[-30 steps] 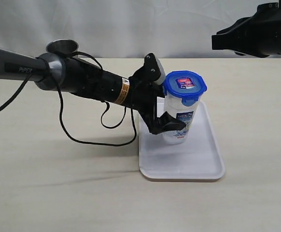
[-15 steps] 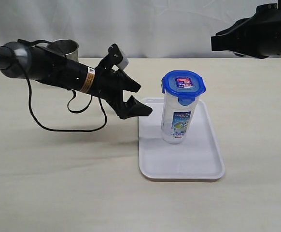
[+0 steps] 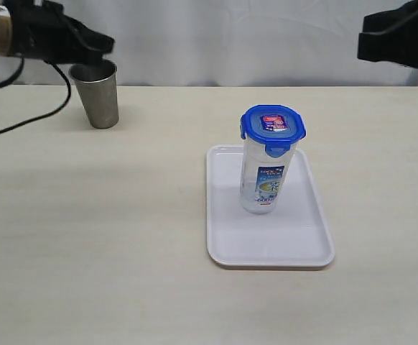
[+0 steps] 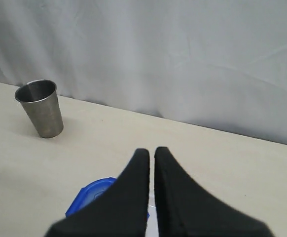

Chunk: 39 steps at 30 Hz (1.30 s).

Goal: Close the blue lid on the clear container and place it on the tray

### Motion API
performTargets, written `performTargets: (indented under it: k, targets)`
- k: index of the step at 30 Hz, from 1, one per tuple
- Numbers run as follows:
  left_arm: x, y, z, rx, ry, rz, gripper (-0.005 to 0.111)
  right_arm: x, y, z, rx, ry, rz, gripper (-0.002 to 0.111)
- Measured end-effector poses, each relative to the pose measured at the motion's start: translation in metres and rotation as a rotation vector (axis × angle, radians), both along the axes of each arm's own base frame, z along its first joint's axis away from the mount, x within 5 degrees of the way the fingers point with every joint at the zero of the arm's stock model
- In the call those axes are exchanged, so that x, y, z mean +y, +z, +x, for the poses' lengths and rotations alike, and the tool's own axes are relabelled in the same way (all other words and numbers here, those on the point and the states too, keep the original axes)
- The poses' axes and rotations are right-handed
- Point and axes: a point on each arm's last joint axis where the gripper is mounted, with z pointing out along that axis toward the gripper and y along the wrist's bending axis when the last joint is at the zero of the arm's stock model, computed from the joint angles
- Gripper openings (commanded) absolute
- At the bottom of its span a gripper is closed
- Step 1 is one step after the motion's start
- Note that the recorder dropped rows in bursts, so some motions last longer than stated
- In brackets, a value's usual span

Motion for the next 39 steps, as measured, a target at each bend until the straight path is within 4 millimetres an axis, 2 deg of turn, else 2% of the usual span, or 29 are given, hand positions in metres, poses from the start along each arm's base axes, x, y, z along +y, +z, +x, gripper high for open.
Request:
performTargets:
  k: [5, 9, 15, 21, 27, 33, 39]
  targets:
    - [0.025, 0.050, -0.045, -0.136, 0.247, 0.031, 0.000, -0.011, 0.002, -0.038, -0.090, -0.041, 0.012, 0.004]
    - [0.038, 0.090, -0.097, -0.269, 0.344, 0.004, 0.000, -0.022, 0.009, -0.071, -0.203, -0.099, 0.067, 0.004]
    - [0.050, 0.123, -0.173, -0.419, 0.424, -0.102, 0.000, -0.032, 0.022, -0.118, -0.356, -0.118, 0.133, 0.004]
    - [0.057, 0.131, -0.241, -0.540, 0.431, -0.186, 0.000, -0.040, 0.035, -0.155, -0.481, -0.119, 0.222, 0.004]
    - [0.059, 0.124, -0.290, -0.629, 0.400, -0.249, 0.000, -0.044, 0.041, -0.176, -0.556, -0.112, 0.254, 0.004]
    - [0.054, 0.127, -0.317, -0.702, 0.310, -0.277, 0.000, -0.046, 0.043, -0.186, -0.591, -0.109, 0.263, 0.004]
    - [0.052, 0.128, -0.325, -0.719, 0.274, -0.286, 0.000, -0.046, 0.044, -0.188, -0.597, -0.109, 0.264, 0.004]
